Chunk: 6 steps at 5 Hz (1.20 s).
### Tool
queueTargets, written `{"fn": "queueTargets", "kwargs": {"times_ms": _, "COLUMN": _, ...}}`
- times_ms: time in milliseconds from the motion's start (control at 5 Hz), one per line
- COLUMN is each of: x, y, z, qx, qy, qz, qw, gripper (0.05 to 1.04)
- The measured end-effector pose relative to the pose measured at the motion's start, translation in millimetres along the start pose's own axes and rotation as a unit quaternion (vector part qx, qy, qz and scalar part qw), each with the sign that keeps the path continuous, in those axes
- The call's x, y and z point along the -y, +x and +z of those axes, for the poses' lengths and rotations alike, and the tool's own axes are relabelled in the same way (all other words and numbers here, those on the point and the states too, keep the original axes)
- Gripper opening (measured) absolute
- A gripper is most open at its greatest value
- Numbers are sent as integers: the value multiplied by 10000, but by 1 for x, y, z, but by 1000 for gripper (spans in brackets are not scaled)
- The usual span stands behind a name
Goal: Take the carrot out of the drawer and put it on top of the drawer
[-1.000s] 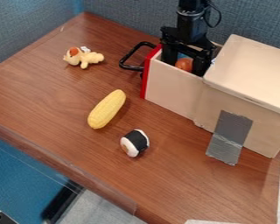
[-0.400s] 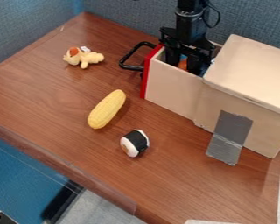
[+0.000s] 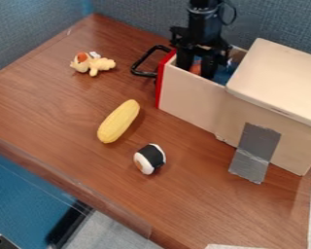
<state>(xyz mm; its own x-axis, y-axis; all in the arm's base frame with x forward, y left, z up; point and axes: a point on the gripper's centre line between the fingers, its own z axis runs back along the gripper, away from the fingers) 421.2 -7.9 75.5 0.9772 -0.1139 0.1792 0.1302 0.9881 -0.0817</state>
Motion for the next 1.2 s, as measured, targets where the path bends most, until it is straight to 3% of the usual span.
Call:
{"fn": "queueTargets", "kwargs": {"times_ms": 200, "x": 3, "y": 16, "z": 45, "qx": 530, "qy": -328, "qz": 167, "qw": 9979, "gripper": 565}}
{"fn": "queueTargets", "kwargs": {"times_ms": 400, "x": 33, "y": 22, "z": 53, "qx": 577, "qy": -682, "qz": -68, "qw": 9960, "gripper": 565}}
{"fn": "queueTargets", "kwargs": {"times_ms": 600, "x": 69, "y": 23, "z": 52, "qx": 601, "qy": -719, "qz": -478, "qw": 9944, "gripper": 565}}
{"fn": "queueTargets", "kwargs": {"times_ms": 800, "x": 93, "y": 20, "z": 51, "qx": 589, "qy": -591, "qz": -761, "qw": 9936, "gripper": 564}}
{"fn": "queueTargets", "kwargs": {"times_ms": 1000, "x": 102, "y": 15, "z": 43, "qx": 505, "qy": -430, "qz": -897, "qw": 9938, "gripper": 565}}
{"fn": "queueTargets", "kwargs": {"times_ms": 1200, "x": 102, "y": 13, "z": 43, "qx": 442, "qy": -361, "qz": -906, "qw": 9942, "gripper": 641}}
